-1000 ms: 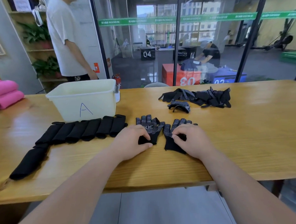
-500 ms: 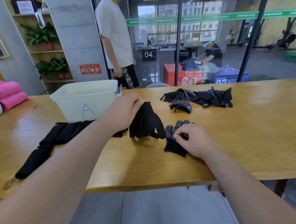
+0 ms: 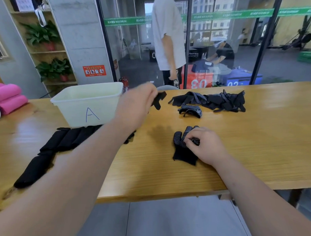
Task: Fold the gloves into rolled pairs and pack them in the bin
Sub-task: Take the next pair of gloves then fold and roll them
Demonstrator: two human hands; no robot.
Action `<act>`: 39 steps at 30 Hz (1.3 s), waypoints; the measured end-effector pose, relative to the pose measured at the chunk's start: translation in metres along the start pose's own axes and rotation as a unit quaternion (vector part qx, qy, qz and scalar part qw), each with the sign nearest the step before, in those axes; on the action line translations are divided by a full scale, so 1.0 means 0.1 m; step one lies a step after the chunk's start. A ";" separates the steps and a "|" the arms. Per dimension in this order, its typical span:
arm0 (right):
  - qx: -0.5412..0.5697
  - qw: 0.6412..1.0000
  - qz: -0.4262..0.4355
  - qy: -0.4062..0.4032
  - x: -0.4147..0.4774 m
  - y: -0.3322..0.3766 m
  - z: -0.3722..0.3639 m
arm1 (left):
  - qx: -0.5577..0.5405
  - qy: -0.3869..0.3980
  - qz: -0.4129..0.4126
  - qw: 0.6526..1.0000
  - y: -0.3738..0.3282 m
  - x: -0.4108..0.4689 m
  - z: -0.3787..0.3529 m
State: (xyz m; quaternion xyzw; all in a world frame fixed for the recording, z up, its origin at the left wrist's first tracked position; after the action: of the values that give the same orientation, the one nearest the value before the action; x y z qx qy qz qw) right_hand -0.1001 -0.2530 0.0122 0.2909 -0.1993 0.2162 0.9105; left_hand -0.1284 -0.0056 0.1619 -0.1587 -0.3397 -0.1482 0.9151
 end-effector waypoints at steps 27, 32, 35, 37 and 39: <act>-0.113 0.981 -0.094 0.129 0.04 -0.08 -0.11 | 0.017 0.332 0.085 0.939 0.18 -0.76 -1.32; -0.065 0.982 -0.115 0.133 0.06 -0.12 -0.10 | 0.047 0.396 0.094 0.912 0.19 -0.80 -1.45; -0.052 0.989 -0.121 0.070 0.11 -0.13 -0.03 | 0.025 0.337 0.116 0.934 0.19 -0.68 -1.42; -0.107 0.985 -0.114 0.079 0.19 -0.09 -0.05 | 0.036 0.314 0.118 0.941 0.21 -0.63 -1.47; -0.133 0.975 -0.124 0.124 0.30 -0.03 -0.13 | 0.040 0.333 0.127 0.934 0.23 -0.62 -1.57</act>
State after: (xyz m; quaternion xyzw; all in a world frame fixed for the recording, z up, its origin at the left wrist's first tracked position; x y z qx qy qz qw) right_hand -0.0707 -0.2387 0.0160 0.1599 -0.0739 0.1079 0.9784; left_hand -0.0743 -0.0361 0.0033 -0.1052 0.0015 -0.0617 0.9925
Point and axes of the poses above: each hand's wrist, its own x-axis towards the middle knuckle, its own z-axis out of the back of the hand, y = z × x, the point moved 4 cm from there along x, towards the middle knuckle
